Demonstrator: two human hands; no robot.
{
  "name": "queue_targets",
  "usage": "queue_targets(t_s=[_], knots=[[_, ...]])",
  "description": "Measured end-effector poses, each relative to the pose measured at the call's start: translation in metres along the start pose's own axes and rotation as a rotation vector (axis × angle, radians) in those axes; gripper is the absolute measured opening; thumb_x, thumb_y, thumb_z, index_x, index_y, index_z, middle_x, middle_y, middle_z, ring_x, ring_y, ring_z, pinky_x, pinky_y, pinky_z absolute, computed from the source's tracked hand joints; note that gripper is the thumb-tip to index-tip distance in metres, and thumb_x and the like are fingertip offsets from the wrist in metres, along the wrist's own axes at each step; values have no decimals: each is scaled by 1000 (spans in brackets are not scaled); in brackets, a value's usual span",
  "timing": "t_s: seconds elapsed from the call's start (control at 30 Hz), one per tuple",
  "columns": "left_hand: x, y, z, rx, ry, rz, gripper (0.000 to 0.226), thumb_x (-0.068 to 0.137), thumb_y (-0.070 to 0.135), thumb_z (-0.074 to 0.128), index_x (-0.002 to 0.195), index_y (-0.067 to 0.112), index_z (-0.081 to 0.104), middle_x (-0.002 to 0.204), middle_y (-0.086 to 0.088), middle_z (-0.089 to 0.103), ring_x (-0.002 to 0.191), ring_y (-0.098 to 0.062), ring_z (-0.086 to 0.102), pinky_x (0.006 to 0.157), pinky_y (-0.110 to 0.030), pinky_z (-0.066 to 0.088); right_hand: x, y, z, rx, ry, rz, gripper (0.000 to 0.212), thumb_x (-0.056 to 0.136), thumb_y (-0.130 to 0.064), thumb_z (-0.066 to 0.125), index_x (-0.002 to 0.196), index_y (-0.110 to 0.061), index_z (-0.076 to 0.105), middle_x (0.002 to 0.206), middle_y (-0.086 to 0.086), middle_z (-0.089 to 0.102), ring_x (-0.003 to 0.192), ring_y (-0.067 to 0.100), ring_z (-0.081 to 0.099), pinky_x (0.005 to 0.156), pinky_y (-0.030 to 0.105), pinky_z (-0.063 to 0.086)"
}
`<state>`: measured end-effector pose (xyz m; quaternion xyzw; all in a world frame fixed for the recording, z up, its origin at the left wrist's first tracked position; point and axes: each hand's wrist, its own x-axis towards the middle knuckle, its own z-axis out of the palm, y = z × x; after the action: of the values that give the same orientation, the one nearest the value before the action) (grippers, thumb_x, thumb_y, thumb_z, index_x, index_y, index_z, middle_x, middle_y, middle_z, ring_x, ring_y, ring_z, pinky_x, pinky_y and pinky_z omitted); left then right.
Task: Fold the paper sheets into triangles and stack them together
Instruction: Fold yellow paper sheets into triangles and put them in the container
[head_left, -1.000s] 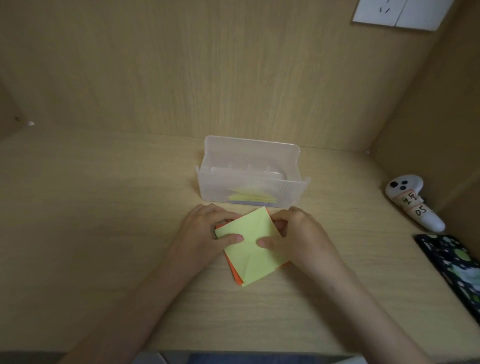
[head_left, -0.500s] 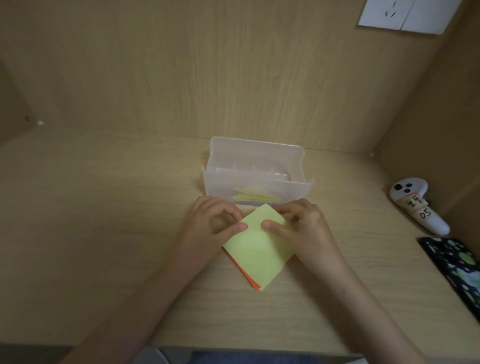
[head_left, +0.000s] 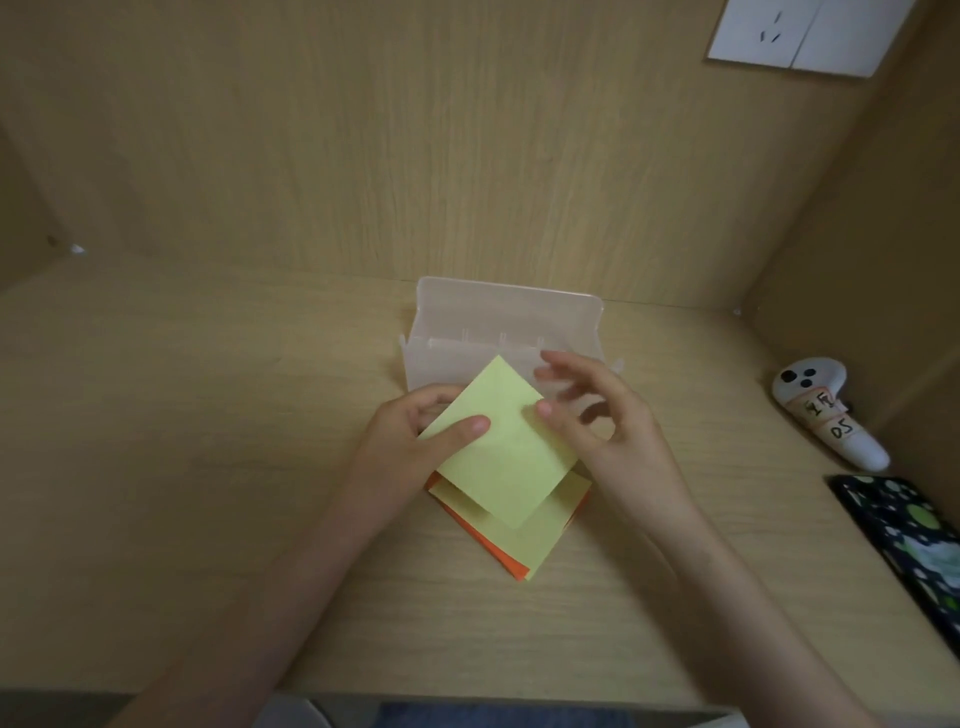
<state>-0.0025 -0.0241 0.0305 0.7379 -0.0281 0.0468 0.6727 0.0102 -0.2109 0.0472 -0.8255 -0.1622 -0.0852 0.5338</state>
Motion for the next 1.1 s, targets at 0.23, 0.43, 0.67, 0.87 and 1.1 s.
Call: queue_targets(t_s=[0.23,0.43,0.67,0.87,1.1], knots=[[-1,6,-3,-130,-62,-90,15,84,8,64,97,15,68,79,3,72,63,-4,66,48,-14,48,-5,2,-13,-282,-369,-241,58,71,3,57,112,-37,64,149,-24,24,136,-1,13,105,4,6],[-1,7,-7,-152,-82,-95,19,85,11,63,103,14,68,90,0,72,73,-8,68,54,-18,50,-3,3,-11,-198,-320,-229,30,68,-25,81,97,-31,73,141,-21,41,134,7,26,109,15,17],[-4,13,-8,-282,-208,-189,17,91,13,53,104,10,63,92,-7,74,80,-26,73,62,-24,59,-8,8,3,325,-100,34,14,75,-14,73,77,0,74,110,0,69,107,17,62,92,34,45],[-10,20,-2,-312,-208,-157,45,73,41,58,107,13,64,94,-7,75,83,-27,72,64,-26,60,-5,7,7,375,-15,164,12,74,-12,75,76,-2,71,79,4,69,67,14,56,64,27,45],[-10,16,-2,-203,-135,-91,21,81,3,66,95,18,67,86,3,75,77,-19,73,61,-20,57,-3,2,5,399,-21,222,16,73,-12,77,81,-1,69,75,14,64,66,23,55,66,34,45]])
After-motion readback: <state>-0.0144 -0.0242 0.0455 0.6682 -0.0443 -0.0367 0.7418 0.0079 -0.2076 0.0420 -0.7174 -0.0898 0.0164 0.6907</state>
